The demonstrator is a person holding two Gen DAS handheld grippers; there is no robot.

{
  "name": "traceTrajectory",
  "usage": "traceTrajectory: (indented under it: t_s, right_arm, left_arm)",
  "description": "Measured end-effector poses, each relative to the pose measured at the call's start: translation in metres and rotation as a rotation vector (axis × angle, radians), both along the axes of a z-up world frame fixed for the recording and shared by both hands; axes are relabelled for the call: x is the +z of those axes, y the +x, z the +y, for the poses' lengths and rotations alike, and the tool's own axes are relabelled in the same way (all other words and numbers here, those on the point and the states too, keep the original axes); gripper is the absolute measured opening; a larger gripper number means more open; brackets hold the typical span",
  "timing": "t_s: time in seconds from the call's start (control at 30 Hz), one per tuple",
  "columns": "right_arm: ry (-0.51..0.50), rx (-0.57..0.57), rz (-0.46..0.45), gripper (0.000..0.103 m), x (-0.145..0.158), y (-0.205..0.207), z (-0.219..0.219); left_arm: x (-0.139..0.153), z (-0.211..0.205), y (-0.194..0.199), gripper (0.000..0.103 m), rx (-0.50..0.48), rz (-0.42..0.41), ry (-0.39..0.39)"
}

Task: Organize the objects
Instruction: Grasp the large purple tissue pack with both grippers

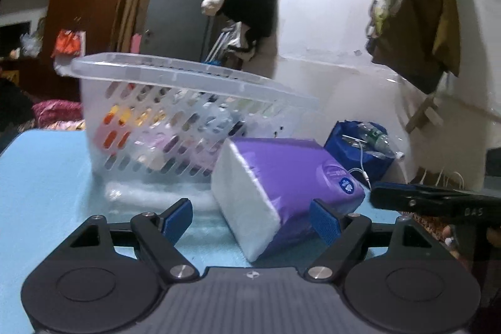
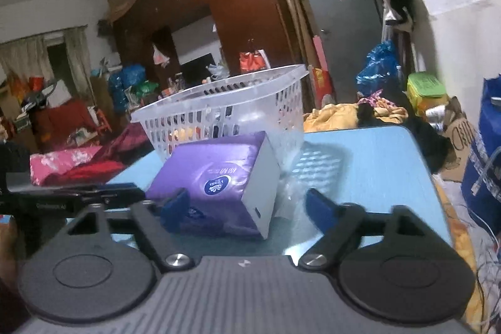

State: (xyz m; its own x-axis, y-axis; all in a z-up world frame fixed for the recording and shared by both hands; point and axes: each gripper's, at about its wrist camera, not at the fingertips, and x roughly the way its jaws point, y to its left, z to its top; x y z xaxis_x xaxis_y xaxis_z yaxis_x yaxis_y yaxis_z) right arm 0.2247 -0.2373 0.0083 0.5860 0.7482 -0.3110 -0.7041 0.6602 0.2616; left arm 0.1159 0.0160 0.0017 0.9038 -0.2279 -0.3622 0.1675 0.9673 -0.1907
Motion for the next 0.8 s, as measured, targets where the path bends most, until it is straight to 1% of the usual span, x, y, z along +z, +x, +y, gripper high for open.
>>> traceTrajectory:
  t_s: [0.03,0.13,0.23,0.33,0.4,0.43,0.47,0.53,0.7,0.77,0.8]
  right_arm:
    - [-0.009,0.02,-0.02,0.075,-0.002,0.0,0.004]
    - [-0.079,0.064,-0.082,0.075,-0.011,-0.005,0.013]
    - [-0.107,0.072,-0.121,0.074,-0.016,-0.007,0.02]
    - [-0.132,0.091,-0.151,0.067,-0.017,-0.009,0.029]
    - [-0.152,0.093,-0.164,0.065,-0.02,-0.011,0.033]
    - [-0.163,0.091,-0.167,0.064,-0.022,-0.013,0.034]
    - [-0.169,0.088,-0.175,0.063,-0.022,-0.015,0.034]
    - [-0.172,0.088,-0.184,0.062,-0.022,-0.017,0.032]
    - [-0.155,0.075,-0.193,0.055,-0.024,-0.024,0.027]
    - [-0.148,0.066,-0.202,0.049,-0.025,-0.027,0.026]
    - [-0.143,0.062,-0.206,0.048,-0.026,-0.03,0.025]
  left_arm:
    - [-0.002,-0.002,0.0,0.085,-0.013,-0.004,0.013]
    - [-0.009,-0.006,0.0,0.085,-0.051,-0.014,0.045]
    - [-0.013,-0.014,0.004,0.085,-0.066,-0.019,0.084]
    - [-0.015,-0.023,0.008,0.084,-0.068,-0.017,0.125]
    - [-0.016,-0.027,0.008,0.081,-0.08,-0.022,0.135]
    - [-0.016,-0.029,0.007,0.078,-0.079,-0.031,0.144]
    - [-0.016,-0.03,0.007,0.071,-0.079,-0.034,0.153]
    - [-0.016,-0.032,0.008,0.063,-0.083,-0.033,0.156]
    - [-0.015,-0.031,0.002,0.06,-0.075,-0.073,0.152]
    - [-0.014,-0.033,-0.004,0.057,-0.069,-0.099,0.183]
    - [-0.013,-0.034,-0.008,0.057,-0.07,-0.11,0.198]
